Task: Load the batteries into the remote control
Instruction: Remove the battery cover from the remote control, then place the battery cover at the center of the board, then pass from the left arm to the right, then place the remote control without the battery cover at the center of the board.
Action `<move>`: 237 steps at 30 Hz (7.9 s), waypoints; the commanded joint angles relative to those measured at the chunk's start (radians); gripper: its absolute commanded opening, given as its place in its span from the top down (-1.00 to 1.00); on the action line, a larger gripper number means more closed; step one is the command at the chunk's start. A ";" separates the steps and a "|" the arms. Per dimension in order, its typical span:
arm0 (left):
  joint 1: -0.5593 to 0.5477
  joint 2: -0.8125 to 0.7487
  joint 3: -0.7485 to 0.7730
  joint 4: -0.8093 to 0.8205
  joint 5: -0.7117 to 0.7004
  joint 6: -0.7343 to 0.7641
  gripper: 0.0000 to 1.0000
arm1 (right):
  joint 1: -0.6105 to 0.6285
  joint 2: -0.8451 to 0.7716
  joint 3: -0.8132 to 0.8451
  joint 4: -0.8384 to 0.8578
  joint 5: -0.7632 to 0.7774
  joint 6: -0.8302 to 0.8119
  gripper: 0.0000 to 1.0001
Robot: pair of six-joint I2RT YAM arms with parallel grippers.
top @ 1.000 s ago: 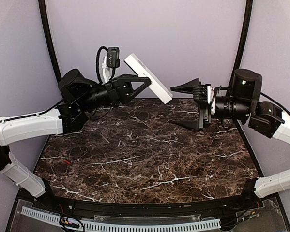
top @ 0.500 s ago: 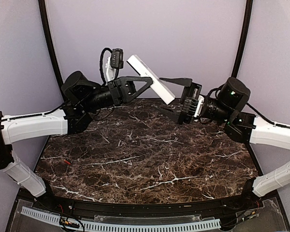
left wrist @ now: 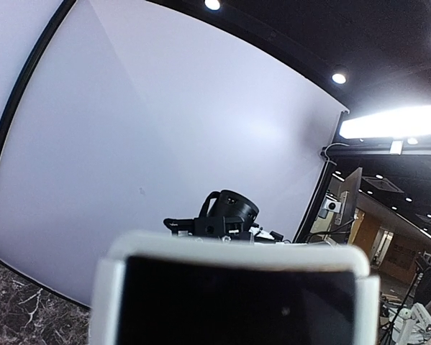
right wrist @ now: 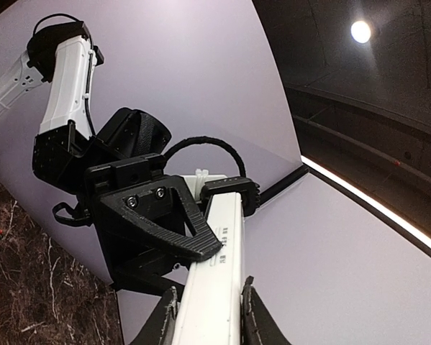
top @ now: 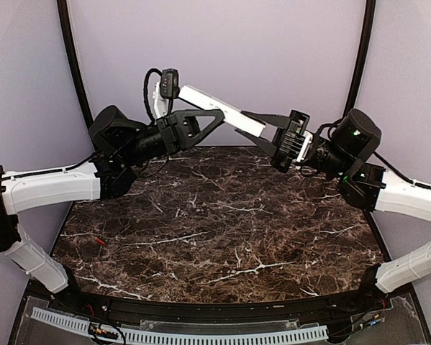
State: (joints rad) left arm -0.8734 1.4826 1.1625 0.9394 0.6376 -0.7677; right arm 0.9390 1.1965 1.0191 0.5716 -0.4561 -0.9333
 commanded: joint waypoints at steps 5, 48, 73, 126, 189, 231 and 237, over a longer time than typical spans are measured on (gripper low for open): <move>-0.006 -0.037 0.001 0.021 0.010 0.027 1.00 | 0.010 -0.039 -0.001 -0.156 -0.008 0.023 0.60; -0.006 -0.057 -0.037 -0.004 -0.009 0.077 1.00 | 0.010 -0.198 0.018 -0.396 0.162 -0.145 0.64; -0.006 -0.072 -0.052 -0.053 -0.031 0.134 1.00 | 0.011 -0.182 0.069 -0.377 0.215 -0.019 1.00; 0.042 -0.401 -0.255 -0.293 -0.252 0.428 1.00 | -0.525 0.098 -0.450 -0.597 0.106 1.830 1.00; 0.015 -0.368 -0.178 -0.590 0.186 0.713 1.00 | 0.194 0.248 0.509 -0.982 0.050 0.755 0.22; 0.258 -0.456 -0.355 -1.725 -1.291 -0.606 -0.94 | 0.070 0.690 0.340 -1.361 0.514 1.245 1.00; 0.343 -0.473 -0.391 -1.769 -1.215 -0.674 -0.94 | 0.074 0.735 0.316 -1.343 0.521 1.268 0.91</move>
State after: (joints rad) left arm -0.5648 1.0325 0.7834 -0.7151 -0.6048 -1.3277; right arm 1.0031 1.8988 1.3567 -0.8082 0.0673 0.3038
